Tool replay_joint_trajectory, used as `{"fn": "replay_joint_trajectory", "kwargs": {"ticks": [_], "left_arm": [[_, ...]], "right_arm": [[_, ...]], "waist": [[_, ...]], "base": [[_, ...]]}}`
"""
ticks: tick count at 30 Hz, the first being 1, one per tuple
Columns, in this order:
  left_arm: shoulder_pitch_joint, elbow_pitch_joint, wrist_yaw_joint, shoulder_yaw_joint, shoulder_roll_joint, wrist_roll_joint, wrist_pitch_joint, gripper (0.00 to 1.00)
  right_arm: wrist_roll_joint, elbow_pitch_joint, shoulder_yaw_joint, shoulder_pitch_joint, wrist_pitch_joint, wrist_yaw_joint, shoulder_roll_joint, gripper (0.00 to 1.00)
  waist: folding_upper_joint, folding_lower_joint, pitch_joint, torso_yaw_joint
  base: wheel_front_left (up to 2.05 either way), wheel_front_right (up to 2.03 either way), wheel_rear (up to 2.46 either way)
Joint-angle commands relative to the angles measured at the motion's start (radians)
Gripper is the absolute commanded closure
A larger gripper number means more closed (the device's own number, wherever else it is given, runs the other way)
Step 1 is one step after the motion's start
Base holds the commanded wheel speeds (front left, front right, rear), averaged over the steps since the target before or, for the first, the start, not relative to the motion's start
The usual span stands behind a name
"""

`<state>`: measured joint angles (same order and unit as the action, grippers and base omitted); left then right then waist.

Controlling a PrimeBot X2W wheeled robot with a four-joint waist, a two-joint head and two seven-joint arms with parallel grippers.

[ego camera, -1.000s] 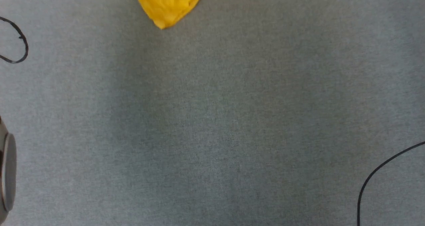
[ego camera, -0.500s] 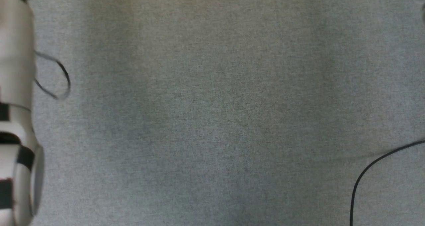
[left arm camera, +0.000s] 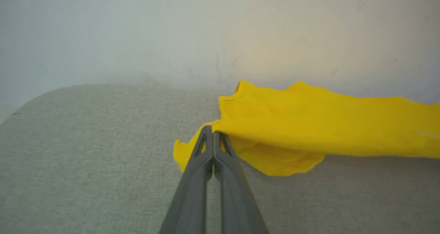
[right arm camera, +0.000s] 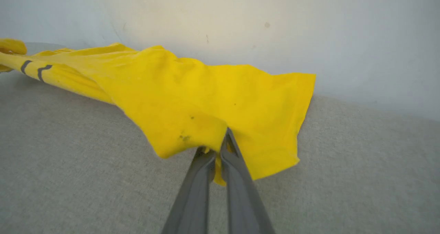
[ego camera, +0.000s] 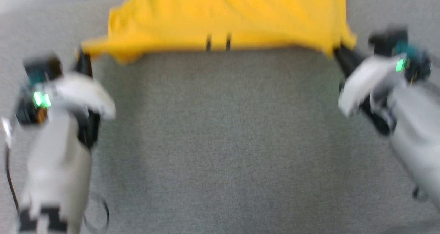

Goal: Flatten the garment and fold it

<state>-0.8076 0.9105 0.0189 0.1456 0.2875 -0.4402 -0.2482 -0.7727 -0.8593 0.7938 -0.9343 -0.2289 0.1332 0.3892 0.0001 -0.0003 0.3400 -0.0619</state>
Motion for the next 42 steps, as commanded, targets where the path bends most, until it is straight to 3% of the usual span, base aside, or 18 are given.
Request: {"fn": "replay_joint_trajectory", "kwargs": {"ticks": [1, 6, 13, 18, 25, 28, 32, 42], "left_arm": [[0.065, -0.031, -0.016, -0.006, 0.006, -0.004, -0.009, 1.0], [0.371, -0.246, -0.086, -0.016, 0.016, -0.016, 0.034, 1.0], [0.817, -0.73, -0.252, -0.054, 0.06, -0.028, 0.214, 1.0], [1.049, -1.02, -0.356, -0.063, 0.076, -0.022, 0.356, 1.0], [1.229, -1.213, -0.439, -0.07, 0.079, -0.023, 0.462, 1.0], [1.231, -1.254, -0.443, -0.074, 0.088, -0.018, 0.469, 1.0], [1.148, -1.239, -0.412, -0.065, 0.103, -0.023, 0.466, 1.0], [0.83, -0.996, -0.292, 0.005, 0.091, -0.042, 0.435, 1.0]], "right_arm": [[-0.005, 0.017, 0.0, 0.048, -0.009, -0.002, 0.019, 1.0], [0.019, 0.134, -0.034, 0.25, -0.021, -0.002, 0.075, 1.0], [0.087, 0.315, -0.202, 0.544, 0.003, -0.002, 0.115, 1.0], [0.183, 0.463, -0.384, 0.772, 0.084, -0.002, 0.08, 1.0], [0.338, 0.721, -0.634, 1.069, 0.258, -0.002, -0.055, 1.0], [0.385, 0.826, -0.697, 1.133, 0.329, -0.002, -0.106, 1.0], [0.42, 0.894, -0.727, 1.117, 0.417, -0.002, -0.141, 1.0], [0.424, 0.776, -0.659, 0.897, 0.544, -0.002, -0.123, 1.0]], "waist": [[-0.0001, 0.0003, -0.146, 0.011], [-0.0001, 0.0003, -0.232, 0.013], [-0.0001, 0.0003, -0.298, 0.015], [-0.0001, 0.0003, -0.313, 0.024], [-0.0001, 0.0003, -0.329, 0.039], [-0.0001, 0.0003, -0.323, 0.04], [-0.0001, 0.0003, -0.3, 0.033], [-0.0001, 0.0003, -0.215, 0.023]], "base": [[0.0, 0.0, 0.0], [0.0, 0.0, 0.0], [0.0, 0.0, 0.0], [0.0, 0.0, 0.0], [0.0, 0.0, 0.0], [0.0, 0.0, 0.0], [0.0, 0.0, 0.0], [0.0, 0.0, 0.0]]}}
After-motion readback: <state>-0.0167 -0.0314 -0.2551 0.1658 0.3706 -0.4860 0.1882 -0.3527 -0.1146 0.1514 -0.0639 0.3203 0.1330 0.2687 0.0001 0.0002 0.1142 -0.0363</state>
